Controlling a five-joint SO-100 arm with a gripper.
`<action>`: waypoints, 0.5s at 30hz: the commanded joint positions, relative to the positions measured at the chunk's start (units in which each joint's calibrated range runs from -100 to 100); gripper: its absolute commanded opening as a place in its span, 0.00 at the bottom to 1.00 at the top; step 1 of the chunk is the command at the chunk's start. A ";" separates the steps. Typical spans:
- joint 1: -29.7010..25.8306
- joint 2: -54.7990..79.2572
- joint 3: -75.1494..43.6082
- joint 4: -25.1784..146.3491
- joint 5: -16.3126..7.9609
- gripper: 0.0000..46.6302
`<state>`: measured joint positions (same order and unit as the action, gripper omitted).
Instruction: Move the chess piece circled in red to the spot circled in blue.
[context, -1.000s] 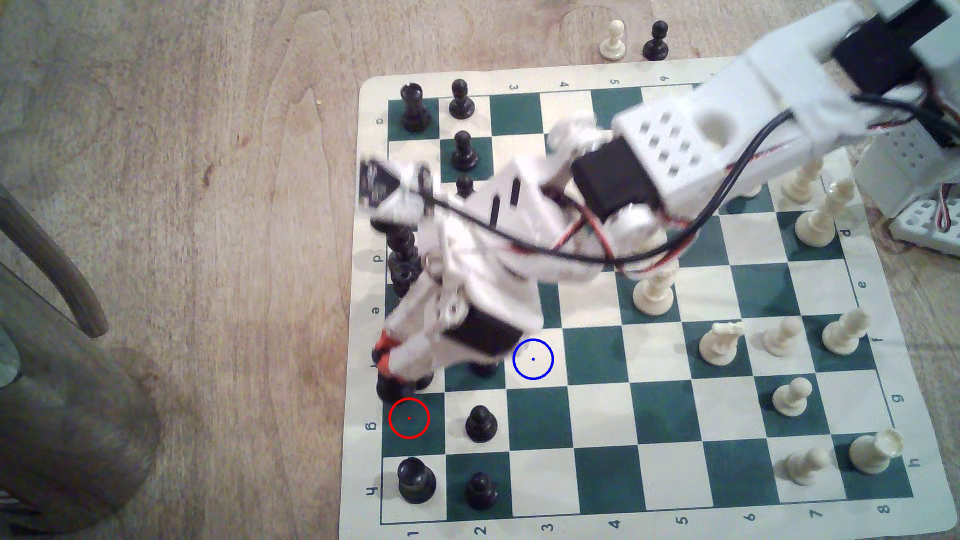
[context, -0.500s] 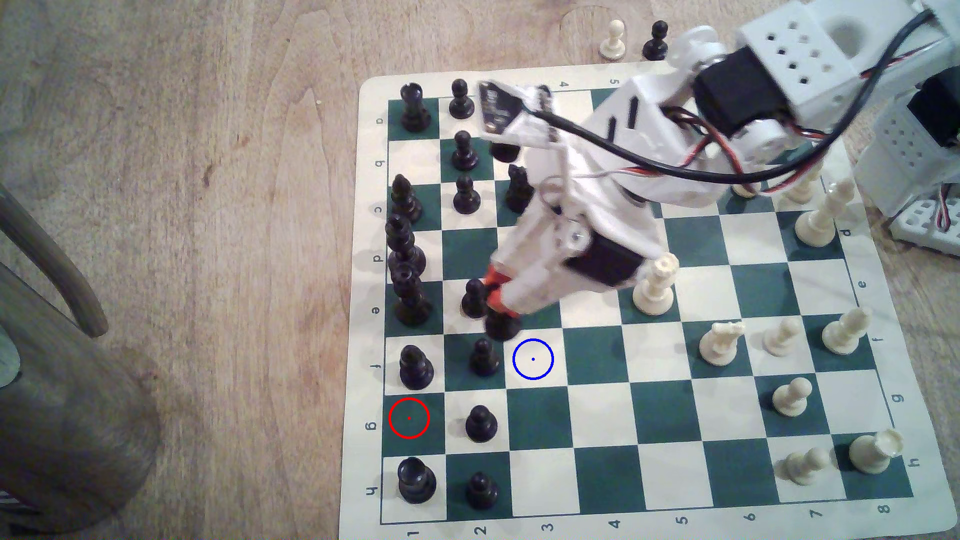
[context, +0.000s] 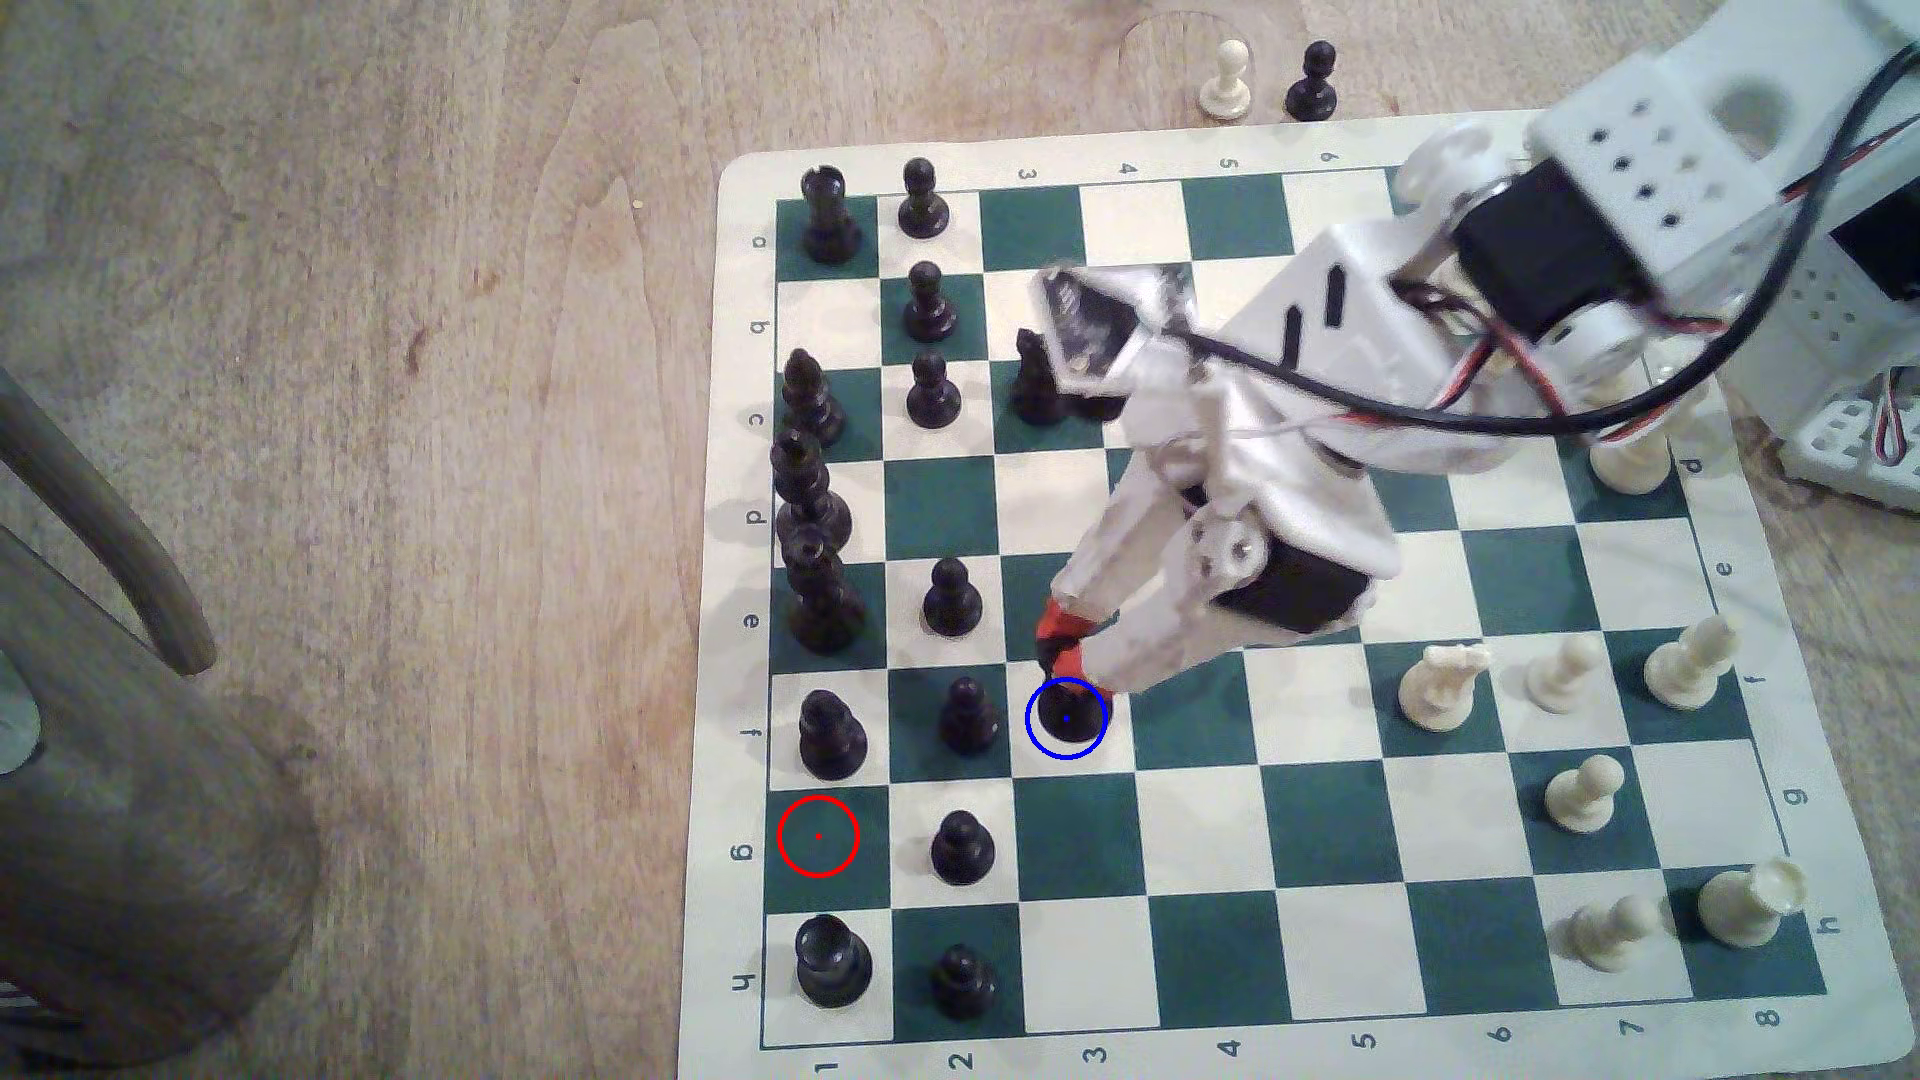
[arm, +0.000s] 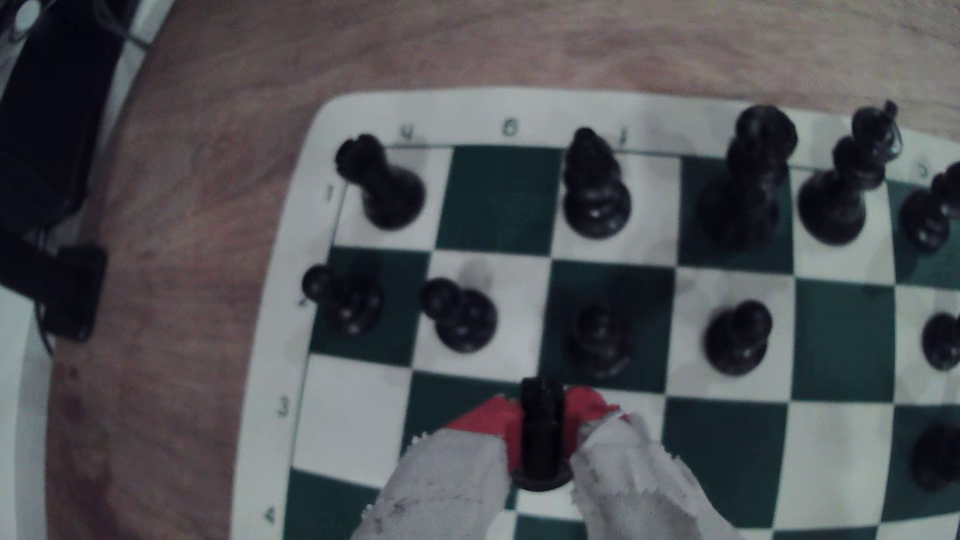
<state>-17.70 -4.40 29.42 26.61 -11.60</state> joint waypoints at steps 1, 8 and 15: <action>0.61 0.58 -1.77 -2.04 0.39 0.00; 0.84 2.36 -0.77 -2.37 0.59 0.00; 1.08 3.63 -0.86 -2.37 0.73 0.00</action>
<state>-17.18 -0.21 29.42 25.34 -11.11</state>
